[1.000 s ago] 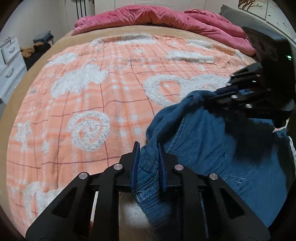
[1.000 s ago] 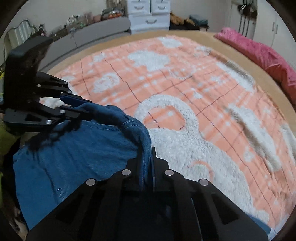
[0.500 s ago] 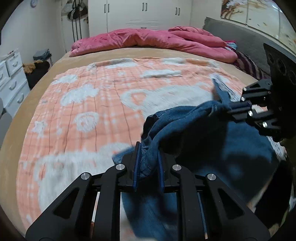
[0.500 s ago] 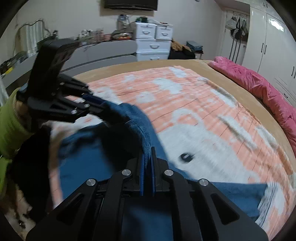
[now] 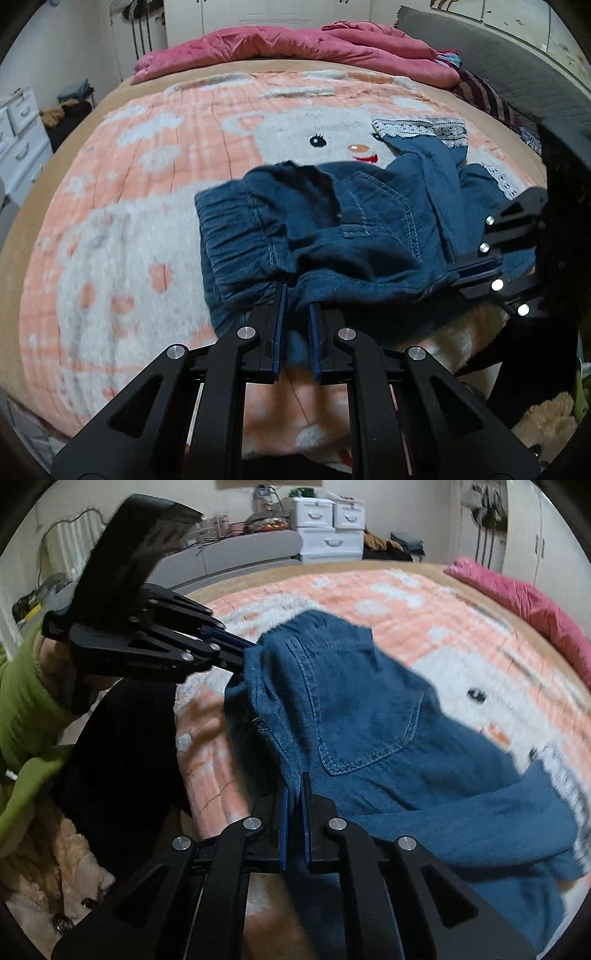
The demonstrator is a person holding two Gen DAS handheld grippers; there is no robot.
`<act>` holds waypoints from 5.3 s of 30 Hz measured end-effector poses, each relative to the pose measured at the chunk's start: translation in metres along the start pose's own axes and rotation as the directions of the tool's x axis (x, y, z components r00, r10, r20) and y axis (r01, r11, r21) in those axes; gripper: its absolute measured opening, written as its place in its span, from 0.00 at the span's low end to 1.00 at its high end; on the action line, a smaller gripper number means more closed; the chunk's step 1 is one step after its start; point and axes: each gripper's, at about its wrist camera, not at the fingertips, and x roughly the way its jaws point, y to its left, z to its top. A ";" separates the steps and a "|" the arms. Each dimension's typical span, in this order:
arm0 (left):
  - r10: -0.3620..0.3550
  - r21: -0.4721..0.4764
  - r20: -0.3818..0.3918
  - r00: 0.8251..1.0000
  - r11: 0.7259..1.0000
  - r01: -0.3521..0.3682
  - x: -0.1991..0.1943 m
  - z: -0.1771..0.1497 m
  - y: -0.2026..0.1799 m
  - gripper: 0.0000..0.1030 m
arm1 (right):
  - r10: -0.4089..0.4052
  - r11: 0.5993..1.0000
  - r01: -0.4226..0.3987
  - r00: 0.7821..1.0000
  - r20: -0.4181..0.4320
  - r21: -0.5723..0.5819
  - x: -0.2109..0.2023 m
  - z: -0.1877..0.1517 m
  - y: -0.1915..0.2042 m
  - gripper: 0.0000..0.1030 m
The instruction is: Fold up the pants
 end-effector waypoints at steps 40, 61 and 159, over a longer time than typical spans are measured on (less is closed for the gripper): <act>-0.065 -0.020 0.087 0.994 0.998 0.067 -0.005 0.027 -0.027 0.41 | -0.144 0.919 0.111 0.988 0.060 0.379 -0.039 0.001 -0.092 0.52; -0.339 0.009 -0.084 0.937 0.940 0.341 0.097 0.045 -0.121 0.25 | -0.370 0.647 0.514 0.857 -0.358 0.563 0.037 0.020 -0.295 0.61; -0.416 -0.045 -0.172 0.893 0.909 0.415 0.173 0.139 -0.084 0.45 | -0.241 0.565 0.133 0.970 0.008 0.815 -0.141 -0.199 -0.276 0.38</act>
